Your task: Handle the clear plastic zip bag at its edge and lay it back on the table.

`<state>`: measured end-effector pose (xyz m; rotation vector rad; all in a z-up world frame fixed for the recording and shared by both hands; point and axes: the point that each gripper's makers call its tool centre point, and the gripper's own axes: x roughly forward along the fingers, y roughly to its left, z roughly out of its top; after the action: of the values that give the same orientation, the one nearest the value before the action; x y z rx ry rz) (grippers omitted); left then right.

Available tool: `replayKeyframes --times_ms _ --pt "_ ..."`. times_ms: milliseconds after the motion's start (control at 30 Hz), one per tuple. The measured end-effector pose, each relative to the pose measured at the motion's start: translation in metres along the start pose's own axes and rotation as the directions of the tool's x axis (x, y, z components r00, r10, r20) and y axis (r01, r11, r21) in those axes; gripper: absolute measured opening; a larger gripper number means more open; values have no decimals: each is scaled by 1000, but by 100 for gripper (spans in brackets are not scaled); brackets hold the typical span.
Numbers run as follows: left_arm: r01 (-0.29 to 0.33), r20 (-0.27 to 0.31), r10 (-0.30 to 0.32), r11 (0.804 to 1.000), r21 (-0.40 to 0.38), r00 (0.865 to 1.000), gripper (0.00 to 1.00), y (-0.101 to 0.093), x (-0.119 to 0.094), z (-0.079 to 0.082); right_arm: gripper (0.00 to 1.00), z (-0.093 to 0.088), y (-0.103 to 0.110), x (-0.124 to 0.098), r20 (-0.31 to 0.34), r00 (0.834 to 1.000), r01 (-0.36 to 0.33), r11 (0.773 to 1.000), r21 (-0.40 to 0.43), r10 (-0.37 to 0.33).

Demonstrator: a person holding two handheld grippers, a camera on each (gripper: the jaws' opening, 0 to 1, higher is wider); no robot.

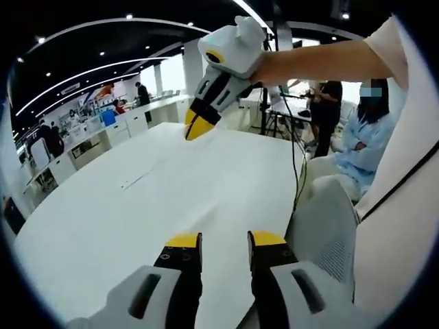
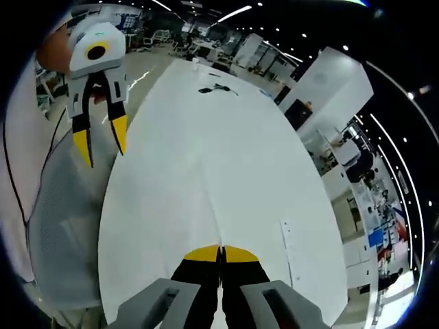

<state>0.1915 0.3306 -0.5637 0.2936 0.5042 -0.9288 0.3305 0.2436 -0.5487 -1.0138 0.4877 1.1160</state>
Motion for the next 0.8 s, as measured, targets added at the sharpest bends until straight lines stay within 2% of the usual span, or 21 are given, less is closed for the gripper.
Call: replayKeyframes --times_ms 400,667,767,800 --pt "-17 -12 17 1000 -25 1000 24 10 -2 -8 0 -12 -36 21 -9 998 69 997 -23 -69" --pt "-23 -15 22 999 -43 1000 24 15 -1 -12 0 -16 -63 34 -22 990 136 988 -68 -138" --pt "-26 -17 25 998 -50 1000 24 16 0 -13 0 -13 -69 33 -17 987 158 985 -73 -160" --pt "-26 -17 25 998 -53 1000 24 17 0 -14 0 -12 -73 33 -23 983 177 979 -99 -180"
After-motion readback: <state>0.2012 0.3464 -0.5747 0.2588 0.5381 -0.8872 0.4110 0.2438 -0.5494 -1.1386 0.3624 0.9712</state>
